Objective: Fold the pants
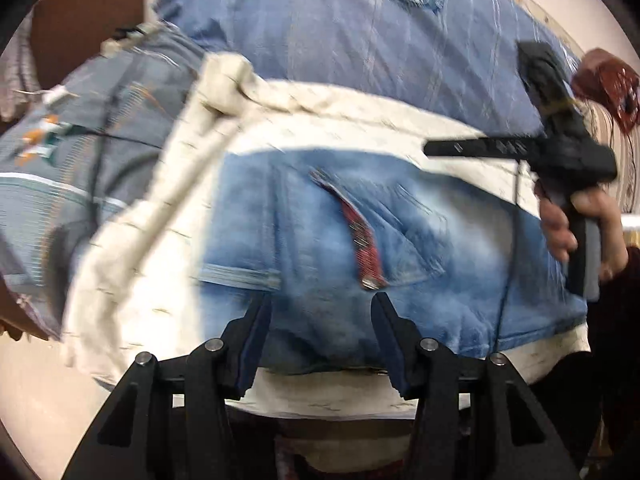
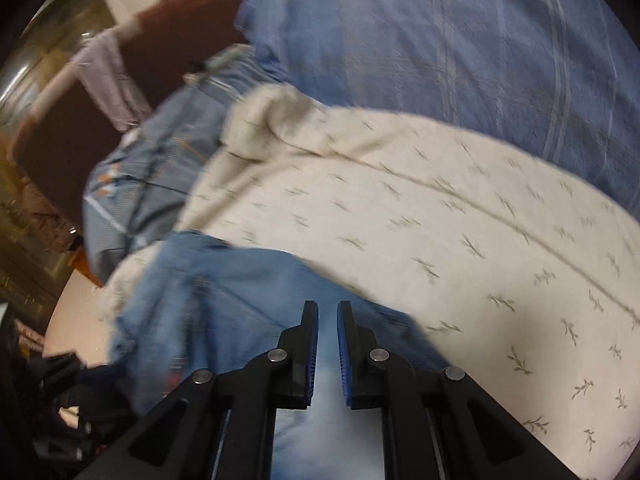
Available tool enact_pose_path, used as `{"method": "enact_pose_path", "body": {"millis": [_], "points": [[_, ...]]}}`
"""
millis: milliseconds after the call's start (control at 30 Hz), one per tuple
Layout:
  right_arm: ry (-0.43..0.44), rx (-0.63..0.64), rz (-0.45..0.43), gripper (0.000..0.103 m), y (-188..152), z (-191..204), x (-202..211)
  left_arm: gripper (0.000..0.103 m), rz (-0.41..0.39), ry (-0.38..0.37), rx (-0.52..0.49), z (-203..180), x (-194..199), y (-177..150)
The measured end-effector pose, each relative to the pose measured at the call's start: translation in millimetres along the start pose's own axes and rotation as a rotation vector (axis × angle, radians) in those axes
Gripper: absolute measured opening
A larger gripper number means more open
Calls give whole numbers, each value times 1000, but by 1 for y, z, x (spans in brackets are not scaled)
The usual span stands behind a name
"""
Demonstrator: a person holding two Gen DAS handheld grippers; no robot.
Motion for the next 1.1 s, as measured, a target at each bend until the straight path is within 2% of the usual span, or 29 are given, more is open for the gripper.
{"method": "enact_pose_path", "body": {"millis": [167,267,400,500,567,700,767,900,967,1100], "points": [[71,16,13,11,-26,45,9,56,-15,33,33,23,1,2],[104,11,58,11,-61,64,8,56,51,97,39,36,-18,-5],[106,37,120,11,-109,83,5,57,155,100,89,52,-48,-21],[80,71,170,11,-143,94,-4,59,169,70,126,57,-50,-23],[51,68,169,11,-157,91,-12,59,167,59,135,59,-45,-18],[74,-17,149,12,-160,84,-8,58,81,43,115,55,-21,14],[88,-30,97,12,-153,85,5,59,38,47,94,49,-13,30],[132,-9,14,12,-144,105,24,59,-7,48,74,49,-28,63],[128,17,20,12,-147,116,19,59,21,47,88,46,-47,66],[94,11,95,13,-163,118,-11,62,163,75,122,57,-107,53]]}}
Point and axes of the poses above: each gripper's, at about its wrist camera, not at the fingertips, and x roughly against the way its jaws point, z to its left, y to its top, the point moved 8 cm from there along -x, roughly the way its jaws point, and after that the axes turned 7 degrees about -y, right-handed, at the moved point
